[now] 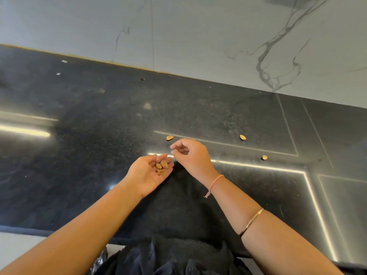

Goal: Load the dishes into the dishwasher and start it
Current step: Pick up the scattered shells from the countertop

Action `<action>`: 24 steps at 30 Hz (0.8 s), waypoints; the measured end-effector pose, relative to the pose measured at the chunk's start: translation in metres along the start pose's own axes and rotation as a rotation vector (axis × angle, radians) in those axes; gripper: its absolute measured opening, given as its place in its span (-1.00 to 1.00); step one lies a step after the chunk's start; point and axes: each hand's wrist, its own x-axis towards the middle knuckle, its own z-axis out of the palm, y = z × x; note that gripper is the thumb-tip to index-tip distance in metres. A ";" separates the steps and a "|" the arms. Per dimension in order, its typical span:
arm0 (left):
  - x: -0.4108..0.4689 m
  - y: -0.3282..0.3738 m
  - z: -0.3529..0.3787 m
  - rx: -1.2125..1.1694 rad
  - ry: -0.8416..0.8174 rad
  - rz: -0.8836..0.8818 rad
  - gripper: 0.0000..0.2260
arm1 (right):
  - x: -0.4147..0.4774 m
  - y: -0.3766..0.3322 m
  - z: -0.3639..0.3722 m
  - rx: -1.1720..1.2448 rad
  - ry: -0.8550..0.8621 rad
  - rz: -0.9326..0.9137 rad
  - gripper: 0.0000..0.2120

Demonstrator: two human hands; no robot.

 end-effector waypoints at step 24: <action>0.024 -0.014 0.033 0.067 -0.007 -0.064 -0.77 | 0.002 0.049 -0.029 -0.357 0.139 -0.194 -0.84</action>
